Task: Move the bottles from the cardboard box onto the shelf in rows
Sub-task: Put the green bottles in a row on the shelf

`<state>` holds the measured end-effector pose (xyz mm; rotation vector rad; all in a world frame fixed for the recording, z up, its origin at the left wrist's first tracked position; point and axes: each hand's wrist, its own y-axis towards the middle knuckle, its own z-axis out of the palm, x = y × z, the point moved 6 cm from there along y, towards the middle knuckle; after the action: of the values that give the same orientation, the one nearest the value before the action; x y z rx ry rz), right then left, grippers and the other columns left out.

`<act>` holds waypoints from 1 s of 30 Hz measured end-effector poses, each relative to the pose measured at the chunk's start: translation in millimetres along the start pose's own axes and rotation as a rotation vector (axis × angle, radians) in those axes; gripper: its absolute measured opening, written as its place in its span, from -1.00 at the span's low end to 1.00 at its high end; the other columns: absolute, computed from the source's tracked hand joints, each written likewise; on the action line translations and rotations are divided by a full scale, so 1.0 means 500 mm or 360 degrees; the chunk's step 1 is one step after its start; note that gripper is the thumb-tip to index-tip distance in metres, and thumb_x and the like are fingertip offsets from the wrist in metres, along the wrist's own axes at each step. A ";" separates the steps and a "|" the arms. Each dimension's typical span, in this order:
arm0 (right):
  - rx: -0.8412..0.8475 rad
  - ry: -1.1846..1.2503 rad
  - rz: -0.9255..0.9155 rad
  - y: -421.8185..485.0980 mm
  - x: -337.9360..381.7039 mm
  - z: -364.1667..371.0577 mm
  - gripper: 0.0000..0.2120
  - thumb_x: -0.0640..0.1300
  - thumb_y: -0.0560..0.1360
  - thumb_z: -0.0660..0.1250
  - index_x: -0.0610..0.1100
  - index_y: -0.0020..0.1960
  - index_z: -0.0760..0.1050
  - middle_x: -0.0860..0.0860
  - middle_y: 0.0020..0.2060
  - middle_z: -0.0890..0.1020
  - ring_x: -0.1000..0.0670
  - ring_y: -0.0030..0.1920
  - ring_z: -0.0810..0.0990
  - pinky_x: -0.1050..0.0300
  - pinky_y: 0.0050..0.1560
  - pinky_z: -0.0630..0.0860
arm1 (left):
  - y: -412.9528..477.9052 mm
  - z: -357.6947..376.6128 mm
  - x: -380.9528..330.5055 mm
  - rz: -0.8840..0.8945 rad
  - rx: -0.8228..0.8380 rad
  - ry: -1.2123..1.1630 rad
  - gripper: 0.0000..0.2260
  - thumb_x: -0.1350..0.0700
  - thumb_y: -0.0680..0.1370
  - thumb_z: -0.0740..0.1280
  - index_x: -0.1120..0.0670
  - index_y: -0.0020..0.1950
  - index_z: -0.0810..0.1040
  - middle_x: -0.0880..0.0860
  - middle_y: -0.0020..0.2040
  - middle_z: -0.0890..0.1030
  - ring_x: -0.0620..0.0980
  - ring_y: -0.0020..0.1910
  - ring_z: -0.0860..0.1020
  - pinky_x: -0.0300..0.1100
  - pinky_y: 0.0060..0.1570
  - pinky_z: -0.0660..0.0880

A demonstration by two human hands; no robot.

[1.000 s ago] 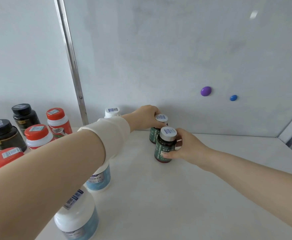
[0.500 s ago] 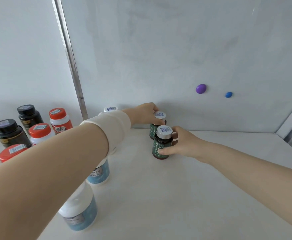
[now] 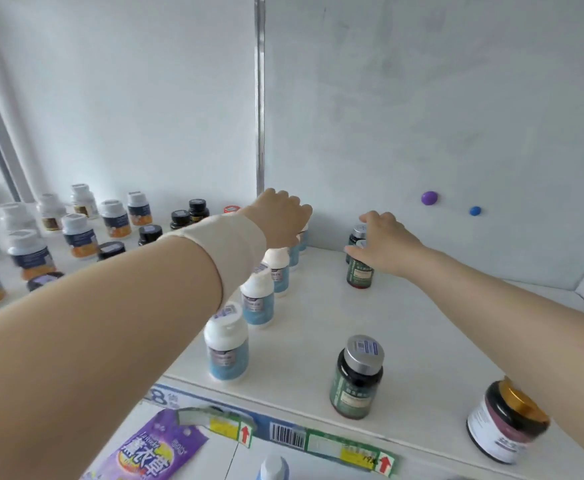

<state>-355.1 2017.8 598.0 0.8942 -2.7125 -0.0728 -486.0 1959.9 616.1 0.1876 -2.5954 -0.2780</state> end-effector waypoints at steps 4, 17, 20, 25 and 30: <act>-0.0007 -0.0097 -0.0240 -0.053 0.147 0.011 -0.47 0.02 0.53 0.22 -0.19 0.40 0.20 -0.17 0.31 0.31 -0.20 0.34 0.31 -0.03 0.24 0.32 | -0.139 -0.019 0.069 -0.0091 0.0019 0.0161 -0.67 0.05 0.59 0.17 0.10 0.33 0.34 0.08 0.24 0.47 0.09 0.22 0.46 -0.12 0.12 0.34; 0.0013 -0.0244 -0.1104 -0.219 0.915 0.189 -0.48 -0.02 0.54 0.18 -0.19 0.43 0.16 -0.18 0.39 0.26 -0.22 0.37 0.28 -0.07 0.28 0.31 | -0.768 0.088 0.552 -0.0798 0.0447 0.0365 -0.66 0.09 0.58 0.18 0.14 0.34 0.33 0.14 0.26 0.48 0.14 0.25 0.45 -0.04 0.18 0.36; 0.0067 -0.0265 -0.1312 -0.285 1.132 0.276 -0.46 0.06 0.55 0.17 -0.19 0.41 0.17 -0.18 0.38 0.27 -0.21 0.37 0.29 -0.07 0.28 0.31 | -0.957 0.154 0.676 -0.1010 0.0556 0.0289 -0.63 0.02 0.60 0.18 0.14 0.37 0.32 0.12 0.26 0.48 0.13 0.25 0.45 -0.04 0.20 0.36; 0.0236 -0.0319 -0.1605 -0.396 1.399 0.452 -0.51 0.02 0.56 0.15 -0.17 0.41 0.18 -0.19 0.35 0.30 -0.22 0.34 0.30 -0.09 0.27 0.29 | -1.206 0.304 0.814 -0.1242 0.0760 0.0176 -0.64 0.00 0.60 0.18 0.13 0.34 0.35 0.11 0.24 0.50 0.11 0.20 0.48 -0.07 0.15 0.40; 0.0389 -0.0491 -0.1784 -0.436 1.541 0.642 -0.47 0.04 0.56 0.16 -0.19 0.44 0.17 -0.18 0.35 0.32 -0.18 0.37 0.29 -0.05 0.34 0.27 | -1.365 0.477 0.870 -0.1376 0.0965 -0.0044 -0.64 0.06 0.60 0.20 0.16 0.36 0.33 0.15 0.30 0.46 0.14 0.29 0.43 -0.01 0.26 0.33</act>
<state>-912.0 1374.8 454.2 2.5155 -2.0987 -0.1072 -926.0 1255.6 465.9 1.5196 -2.3909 0.2314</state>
